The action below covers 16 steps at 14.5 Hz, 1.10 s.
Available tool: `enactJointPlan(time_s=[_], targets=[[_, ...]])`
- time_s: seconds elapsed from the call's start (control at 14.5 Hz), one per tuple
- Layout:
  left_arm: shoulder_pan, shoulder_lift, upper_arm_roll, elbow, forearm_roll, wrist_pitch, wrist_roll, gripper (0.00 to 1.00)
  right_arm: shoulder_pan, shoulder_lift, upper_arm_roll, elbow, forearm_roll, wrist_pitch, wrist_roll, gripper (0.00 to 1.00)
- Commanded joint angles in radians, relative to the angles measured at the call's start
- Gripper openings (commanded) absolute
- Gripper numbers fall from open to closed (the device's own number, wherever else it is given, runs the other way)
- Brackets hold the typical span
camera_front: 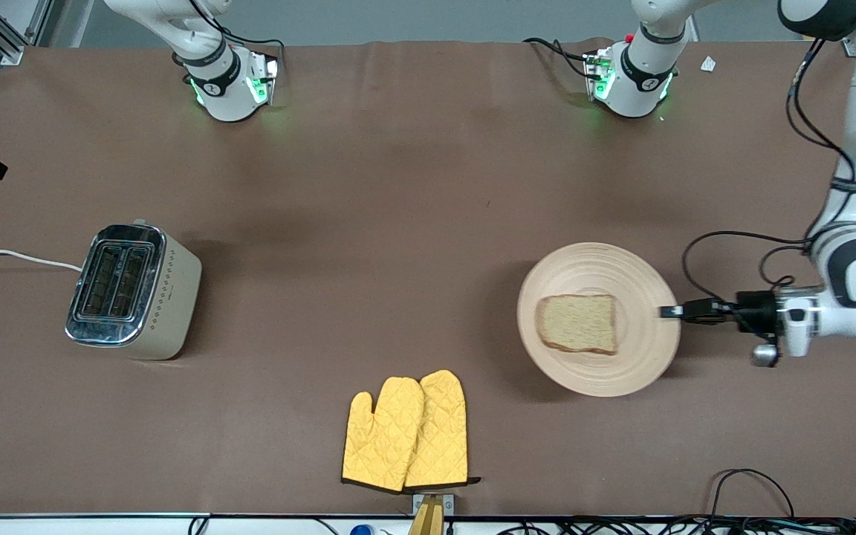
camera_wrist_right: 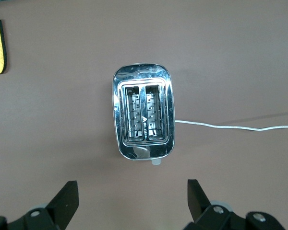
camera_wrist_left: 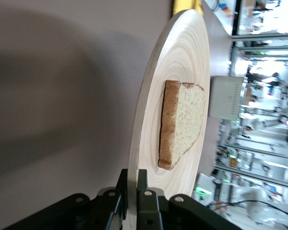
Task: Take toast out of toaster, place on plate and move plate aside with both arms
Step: 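Slide the plate with the left gripper away from the toaster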
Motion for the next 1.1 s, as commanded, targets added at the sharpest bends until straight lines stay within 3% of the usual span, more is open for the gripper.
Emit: enactJointPlan(time_s=[0.0, 0.28, 0.62, 0.69, 0.76, 0.83, 0.89, 1.03], targets=[[0.078, 0.058, -0.012, 0.064, 0.053, -0.026, 0.016, 0.00, -0.026, 0.043, 0.015, 0.062, -0.002, -0.026, 0.004, 1.00], [0.132, 0.124, 0.004, 0.087, 0.058, 0.061, 0.096, 0.01, -0.067, 0.043, 0.081, 0.063, -0.004, -0.026, 0.008, 1.00], [0.132, 0.167, 0.027, 0.087, 0.055, 0.123, 0.138, 0.03, -0.060, 0.043, 0.087, 0.053, 0.002, -0.127, 0.022, 1.00], [0.132, 0.171, 0.027, 0.087, 0.055, 0.124, 0.131, 0.16, -0.060, 0.043, 0.095, 0.053, 0.007, -0.127, 0.025, 1.00], [0.132, 0.171, 0.027, 0.087, 0.053, 0.129, 0.128, 0.39, -0.064, 0.043, 0.105, 0.053, 0.007, -0.129, 0.025, 1.00], [0.132, 0.171, 0.027, 0.087, 0.053, 0.129, 0.128, 0.92, -0.066, 0.043, 0.111, 0.051, 0.007, -0.138, 0.022, 1.00], [0.132, 0.162, 0.027, 0.087, 0.055, 0.129, 0.128, 1.00, -0.066, 0.043, 0.119, 0.053, 0.007, -0.146, 0.011, 1.00], [0.126, 0.123, 0.027, 0.090, 0.074, 0.129, 0.127, 1.00, -0.066, 0.043, 0.134, 0.053, 0.007, -0.146, 0.011, 1.00]])
